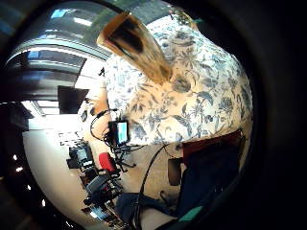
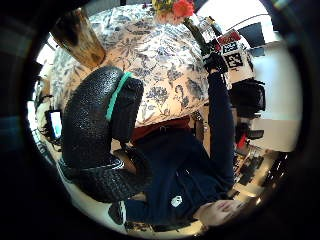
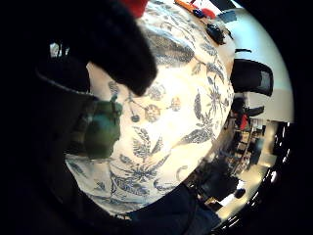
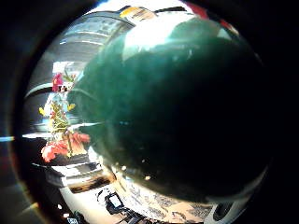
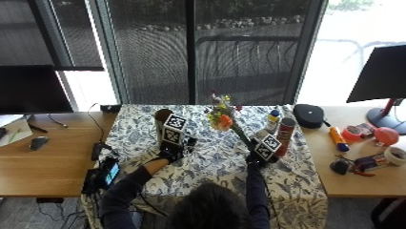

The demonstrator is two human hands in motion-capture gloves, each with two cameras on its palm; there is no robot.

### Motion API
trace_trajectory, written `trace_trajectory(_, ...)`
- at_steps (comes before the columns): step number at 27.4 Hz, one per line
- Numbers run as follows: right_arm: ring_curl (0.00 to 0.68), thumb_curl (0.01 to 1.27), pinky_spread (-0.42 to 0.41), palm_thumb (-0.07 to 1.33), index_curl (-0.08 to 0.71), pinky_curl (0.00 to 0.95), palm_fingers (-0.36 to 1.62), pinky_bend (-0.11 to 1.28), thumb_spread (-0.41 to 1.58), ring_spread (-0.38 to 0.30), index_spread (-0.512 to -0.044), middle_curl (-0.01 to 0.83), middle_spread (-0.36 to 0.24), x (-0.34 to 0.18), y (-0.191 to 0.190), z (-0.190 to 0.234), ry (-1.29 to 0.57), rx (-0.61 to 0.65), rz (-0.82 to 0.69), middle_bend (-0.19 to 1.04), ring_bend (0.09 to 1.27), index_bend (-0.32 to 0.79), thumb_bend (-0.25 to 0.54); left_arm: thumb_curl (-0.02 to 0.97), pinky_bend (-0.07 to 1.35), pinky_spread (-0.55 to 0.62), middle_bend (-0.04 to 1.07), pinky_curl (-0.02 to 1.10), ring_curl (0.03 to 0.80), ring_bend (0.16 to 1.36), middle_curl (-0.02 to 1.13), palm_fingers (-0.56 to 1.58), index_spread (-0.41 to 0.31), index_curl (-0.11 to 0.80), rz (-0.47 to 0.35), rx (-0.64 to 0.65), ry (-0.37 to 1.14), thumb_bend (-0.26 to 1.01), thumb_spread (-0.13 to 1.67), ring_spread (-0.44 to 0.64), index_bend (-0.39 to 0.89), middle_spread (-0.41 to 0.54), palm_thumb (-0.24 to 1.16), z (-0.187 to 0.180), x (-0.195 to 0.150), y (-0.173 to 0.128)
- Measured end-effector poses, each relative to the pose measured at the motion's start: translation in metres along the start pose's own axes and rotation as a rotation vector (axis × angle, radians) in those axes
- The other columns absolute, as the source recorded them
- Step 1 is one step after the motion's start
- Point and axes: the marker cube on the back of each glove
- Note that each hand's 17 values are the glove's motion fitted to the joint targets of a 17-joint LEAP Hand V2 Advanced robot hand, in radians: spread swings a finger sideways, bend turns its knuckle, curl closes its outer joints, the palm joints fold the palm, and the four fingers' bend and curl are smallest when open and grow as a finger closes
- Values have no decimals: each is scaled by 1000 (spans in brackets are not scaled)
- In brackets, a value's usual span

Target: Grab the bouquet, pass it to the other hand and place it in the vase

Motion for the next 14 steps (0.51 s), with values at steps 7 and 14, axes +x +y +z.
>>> trace_trajectory(7,471,331,-135,1013,402,364,1231,314,1233,-236,-241,558,-229,-25,6,-35,-345,-21,-111,582,689,187,60,267,308,220,179,366,293,456,353,302,-31,336,-23,-34,97,-14,1260,280,154,165,254,-8,-3,-17)
trace_trajectory(14,492,316,-167,1003,428,399,1213,337,1247,-238,-244,587,-224,-48,8,-66,-573,34,-160,601,712,184,34,268,302,217,179,366,294,461,353,322,-31,338,35,-108,503,-12,1262,272,157,157,262,-36,-7,-44)
